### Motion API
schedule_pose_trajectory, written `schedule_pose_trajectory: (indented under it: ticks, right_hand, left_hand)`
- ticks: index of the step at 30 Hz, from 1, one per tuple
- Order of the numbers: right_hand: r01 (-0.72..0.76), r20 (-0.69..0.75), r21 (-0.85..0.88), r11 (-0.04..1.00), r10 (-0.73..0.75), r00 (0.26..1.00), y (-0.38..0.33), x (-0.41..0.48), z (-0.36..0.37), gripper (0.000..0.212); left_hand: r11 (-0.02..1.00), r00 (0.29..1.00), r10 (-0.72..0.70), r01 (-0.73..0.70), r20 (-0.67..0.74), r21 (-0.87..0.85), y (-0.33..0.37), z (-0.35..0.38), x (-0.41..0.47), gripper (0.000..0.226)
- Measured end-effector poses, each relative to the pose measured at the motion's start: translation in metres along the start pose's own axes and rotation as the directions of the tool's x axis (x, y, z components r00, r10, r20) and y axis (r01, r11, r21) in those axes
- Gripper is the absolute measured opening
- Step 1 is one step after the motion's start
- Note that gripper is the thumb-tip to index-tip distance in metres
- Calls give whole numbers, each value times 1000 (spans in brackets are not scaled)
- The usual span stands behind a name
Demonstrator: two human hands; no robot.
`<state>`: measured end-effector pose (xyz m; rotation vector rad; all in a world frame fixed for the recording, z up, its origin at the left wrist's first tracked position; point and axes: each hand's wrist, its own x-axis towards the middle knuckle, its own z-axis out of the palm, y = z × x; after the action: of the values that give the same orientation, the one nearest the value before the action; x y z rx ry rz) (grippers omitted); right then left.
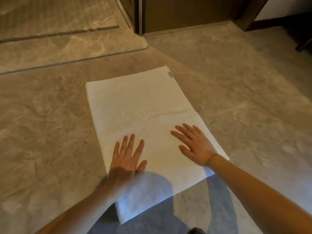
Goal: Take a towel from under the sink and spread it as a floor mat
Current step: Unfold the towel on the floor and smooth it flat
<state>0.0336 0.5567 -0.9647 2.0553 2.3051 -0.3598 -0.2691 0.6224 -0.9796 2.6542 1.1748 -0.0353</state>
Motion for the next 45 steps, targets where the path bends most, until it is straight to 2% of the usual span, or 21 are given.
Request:
schedule_pose_trajectory:
  ticks: [2,4,5,6,8,9,11,13,15,17,19,21,25,27,29,31,34,37,39,42,45]
  right_hand:
    - [-26,-10,2,1000,26,1000,-7,-1,-2,54]
    - [-187,-103,82,979,195,975,-18,-7,-1,54]
    - [-306,-180,164,938,334,925,-22,-11,0,53]
    - [-423,-241,246,872,478,845,-26,-16,1,50]
    - [-625,-268,316,714,698,663,-28,-29,3,44]
    - [-698,-249,303,649,761,599,-26,-35,3,44]
    - [-773,-188,249,583,812,552,-20,-42,3,46]
    - [-780,-148,237,579,815,560,-15,-42,1,47]
    - [-777,-109,303,552,830,547,-12,-38,-3,47]
    - [-770,-75,386,508,850,522,-10,-35,-8,47]
    - [-735,-112,419,534,833,542,-9,-35,-12,40]
    - [-642,-205,466,609,780,592,-15,-37,-16,26]
    - [-454,-380,412,790,601,703,-36,-42,-24,13]
    - [-401,-440,360,842,533,723,-44,-42,-29,6]
    - [-368,-474,341,865,496,727,-50,-42,-35,4]
    - [-333,-487,342,878,469,736,-55,-41,-39,3]
    - [-300,-492,346,889,444,749,-63,-39,-44,4]
    - [-289,-472,397,871,464,749,-66,-38,-47,10]
    - [-297,-399,444,846,483,780,-68,-35,-47,28]
    - [-278,-242,496,823,438,866,-68,-29,-43,45]
    - [-296,-100,518,802,401,911,-65,-24,-40,47]
  left_hand:
    - [1000,999,-19,18,29,17,2,-3,1,72]
    - [998,997,-42,40,71,38,3,-5,2,79]
    - [997,994,-52,46,101,62,3,-5,3,82]
    - [995,989,-66,54,130,88,4,-6,3,83]
    - [988,987,-85,65,138,143,9,-11,4,82]
    - [985,989,-79,58,125,164,11,-15,6,80]
    - [984,993,-28,8,113,175,13,-26,17,73]
    - [990,994,89,-96,68,108,13,-35,35,55]
    - [979,976,203,-201,82,-37,18,-43,62,35]
    - [949,945,298,-277,137,-149,25,-51,91,34]
    - [923,910,366,-328,194,-201,37,-56,121,40]
    - [901,891,397,-333,221,-278,52,-63,149,48]
    - [888,904,367,-271,217,-371,83,-74,194,58]
    - [860,945,265,-140,194,-491,92,-77,211,52]
    - [771,981,97,32,167,-636,97,-78,223,49]
    - [683,980,-45,171,193,-710,99,-78,230,52]
    - [660,974,-158,227,162,-716,92,-75,231,58]
    - [599,990,-124,123,60,-791,76,-71,224,68]
    - [586,995,-85,87,45,-806,66,-69,218,60]
    - [573,993,-74,121,95,-811,55,-65,213,45]
    - [527,987,-92,162,133,-834,47,-65,211,47]
